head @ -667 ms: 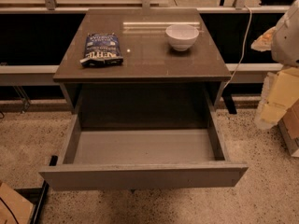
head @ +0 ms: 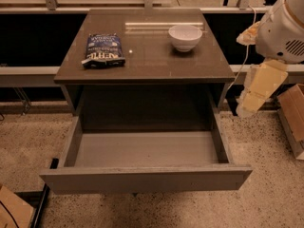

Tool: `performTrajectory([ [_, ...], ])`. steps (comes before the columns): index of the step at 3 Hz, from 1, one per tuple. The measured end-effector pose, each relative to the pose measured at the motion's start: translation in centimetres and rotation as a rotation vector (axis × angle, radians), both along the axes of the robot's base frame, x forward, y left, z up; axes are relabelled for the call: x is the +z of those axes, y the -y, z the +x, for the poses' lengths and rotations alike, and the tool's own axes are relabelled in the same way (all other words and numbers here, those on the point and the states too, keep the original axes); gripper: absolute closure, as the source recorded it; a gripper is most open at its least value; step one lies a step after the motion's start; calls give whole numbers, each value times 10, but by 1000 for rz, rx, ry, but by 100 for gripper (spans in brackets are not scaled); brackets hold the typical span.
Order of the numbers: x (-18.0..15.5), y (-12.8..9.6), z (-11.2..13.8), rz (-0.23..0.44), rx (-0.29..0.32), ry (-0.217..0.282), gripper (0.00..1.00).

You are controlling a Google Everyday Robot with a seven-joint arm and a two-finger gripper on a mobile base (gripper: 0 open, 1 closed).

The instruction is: Place blue chip bag into top drawer

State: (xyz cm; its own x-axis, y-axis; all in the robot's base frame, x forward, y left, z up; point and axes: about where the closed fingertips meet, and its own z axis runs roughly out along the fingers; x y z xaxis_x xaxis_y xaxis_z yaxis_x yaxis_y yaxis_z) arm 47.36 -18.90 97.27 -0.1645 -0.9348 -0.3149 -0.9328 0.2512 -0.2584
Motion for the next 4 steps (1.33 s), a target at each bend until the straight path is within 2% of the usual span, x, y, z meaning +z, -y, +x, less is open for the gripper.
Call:
performTrajectory([
  [1, 0, 0, 0, 0, 0, 0, 0],
  [2, -6, -32, 18, 38, 45, 27, 0],
  [3, -10, -102, 63, 124, 148, 73, 0],
  [4, -6, -152, 93, 182, 213, 99, 0],
])
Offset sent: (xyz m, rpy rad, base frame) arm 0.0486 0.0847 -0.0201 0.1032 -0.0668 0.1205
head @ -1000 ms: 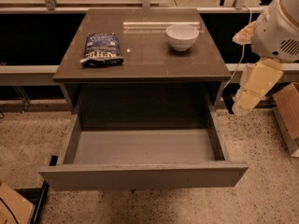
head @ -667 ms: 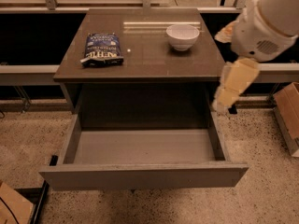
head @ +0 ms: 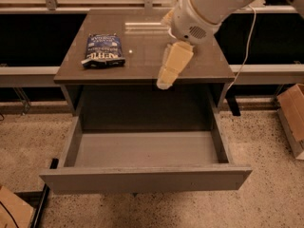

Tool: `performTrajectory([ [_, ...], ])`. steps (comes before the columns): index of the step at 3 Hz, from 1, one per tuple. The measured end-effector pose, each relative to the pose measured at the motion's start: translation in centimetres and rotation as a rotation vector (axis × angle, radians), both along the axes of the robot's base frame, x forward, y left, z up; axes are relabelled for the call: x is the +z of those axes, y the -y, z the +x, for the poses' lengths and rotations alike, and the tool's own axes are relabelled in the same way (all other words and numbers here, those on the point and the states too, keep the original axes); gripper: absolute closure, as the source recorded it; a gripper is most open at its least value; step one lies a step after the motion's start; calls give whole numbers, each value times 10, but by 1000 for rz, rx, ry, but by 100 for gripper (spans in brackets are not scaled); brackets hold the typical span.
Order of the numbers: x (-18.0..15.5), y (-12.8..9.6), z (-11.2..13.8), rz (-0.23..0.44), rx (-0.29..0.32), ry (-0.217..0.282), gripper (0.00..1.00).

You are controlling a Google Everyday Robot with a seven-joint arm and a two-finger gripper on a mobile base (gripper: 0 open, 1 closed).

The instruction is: Place blue chip bag into top drawer

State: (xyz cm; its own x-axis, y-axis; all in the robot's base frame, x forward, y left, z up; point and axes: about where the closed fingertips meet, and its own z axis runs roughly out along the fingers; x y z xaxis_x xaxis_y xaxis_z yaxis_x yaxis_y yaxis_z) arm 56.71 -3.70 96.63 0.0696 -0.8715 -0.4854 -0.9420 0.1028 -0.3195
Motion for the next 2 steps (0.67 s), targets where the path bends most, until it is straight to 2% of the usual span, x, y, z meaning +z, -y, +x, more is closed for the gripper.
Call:
performTrajectory([
  [1, 0, -3, 2, 2, 5, 1, 0],
  [2, -12, -3, 4, 32, -61, -1, 0],
])
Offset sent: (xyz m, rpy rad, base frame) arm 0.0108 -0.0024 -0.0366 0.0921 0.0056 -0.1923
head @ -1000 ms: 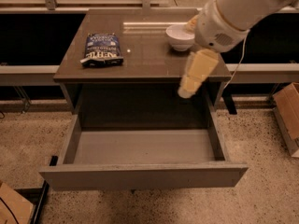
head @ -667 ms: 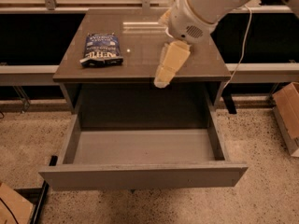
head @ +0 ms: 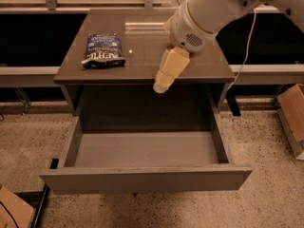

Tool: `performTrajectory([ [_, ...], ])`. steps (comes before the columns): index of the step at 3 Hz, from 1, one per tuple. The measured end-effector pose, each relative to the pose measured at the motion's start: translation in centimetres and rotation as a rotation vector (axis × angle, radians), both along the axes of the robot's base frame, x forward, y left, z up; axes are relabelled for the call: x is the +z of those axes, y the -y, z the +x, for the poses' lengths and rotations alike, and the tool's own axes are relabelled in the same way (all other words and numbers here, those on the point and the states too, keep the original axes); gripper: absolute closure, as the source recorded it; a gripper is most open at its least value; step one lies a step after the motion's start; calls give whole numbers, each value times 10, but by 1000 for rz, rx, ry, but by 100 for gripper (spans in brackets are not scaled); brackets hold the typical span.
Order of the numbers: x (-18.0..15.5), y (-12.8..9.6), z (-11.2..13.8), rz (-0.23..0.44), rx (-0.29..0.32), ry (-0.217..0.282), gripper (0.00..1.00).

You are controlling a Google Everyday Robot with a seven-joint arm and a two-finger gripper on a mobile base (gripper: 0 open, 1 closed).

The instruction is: Place blue chip bag into top drawer

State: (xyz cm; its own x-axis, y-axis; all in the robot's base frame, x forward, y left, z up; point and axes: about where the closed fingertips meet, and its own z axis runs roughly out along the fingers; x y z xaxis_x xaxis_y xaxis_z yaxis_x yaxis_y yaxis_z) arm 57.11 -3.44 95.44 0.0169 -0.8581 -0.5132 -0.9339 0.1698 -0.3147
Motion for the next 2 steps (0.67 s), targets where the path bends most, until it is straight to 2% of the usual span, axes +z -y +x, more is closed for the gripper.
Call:
performTrajectory([
  [2, -34, -22, 70, 205, -94, 44, 0],
])
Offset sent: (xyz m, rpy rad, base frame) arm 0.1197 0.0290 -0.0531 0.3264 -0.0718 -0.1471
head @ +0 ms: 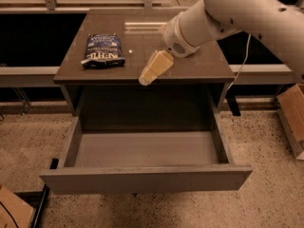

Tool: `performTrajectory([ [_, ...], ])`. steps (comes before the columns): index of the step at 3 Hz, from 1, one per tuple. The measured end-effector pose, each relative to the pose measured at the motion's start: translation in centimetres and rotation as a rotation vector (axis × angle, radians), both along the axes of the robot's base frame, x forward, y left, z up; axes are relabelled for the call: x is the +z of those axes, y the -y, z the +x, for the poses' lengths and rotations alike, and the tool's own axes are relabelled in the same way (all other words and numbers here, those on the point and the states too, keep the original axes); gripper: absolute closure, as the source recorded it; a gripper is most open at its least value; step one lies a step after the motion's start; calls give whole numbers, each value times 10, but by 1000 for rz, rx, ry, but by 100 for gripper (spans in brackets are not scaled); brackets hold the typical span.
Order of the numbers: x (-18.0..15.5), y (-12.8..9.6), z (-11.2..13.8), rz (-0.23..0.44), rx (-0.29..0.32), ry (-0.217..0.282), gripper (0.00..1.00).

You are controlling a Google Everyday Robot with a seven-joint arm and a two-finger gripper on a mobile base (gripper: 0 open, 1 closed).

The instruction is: Place blue chip bag into top drawer

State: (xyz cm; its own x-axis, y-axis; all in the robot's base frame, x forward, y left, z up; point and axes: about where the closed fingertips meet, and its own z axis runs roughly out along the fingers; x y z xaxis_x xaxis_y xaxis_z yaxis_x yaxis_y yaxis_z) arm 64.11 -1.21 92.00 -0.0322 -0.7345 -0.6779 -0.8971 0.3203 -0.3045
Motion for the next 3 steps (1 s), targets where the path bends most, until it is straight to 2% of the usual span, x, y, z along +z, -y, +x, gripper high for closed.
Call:
performTrajectory([
  [1, -16, -6, 48, 59, -33, 1, 0],
  [2, -16, -6, 48, 60, -33, 1, 0],
  [3, -26, -25, 61, 133, -73, 4, 0],
])
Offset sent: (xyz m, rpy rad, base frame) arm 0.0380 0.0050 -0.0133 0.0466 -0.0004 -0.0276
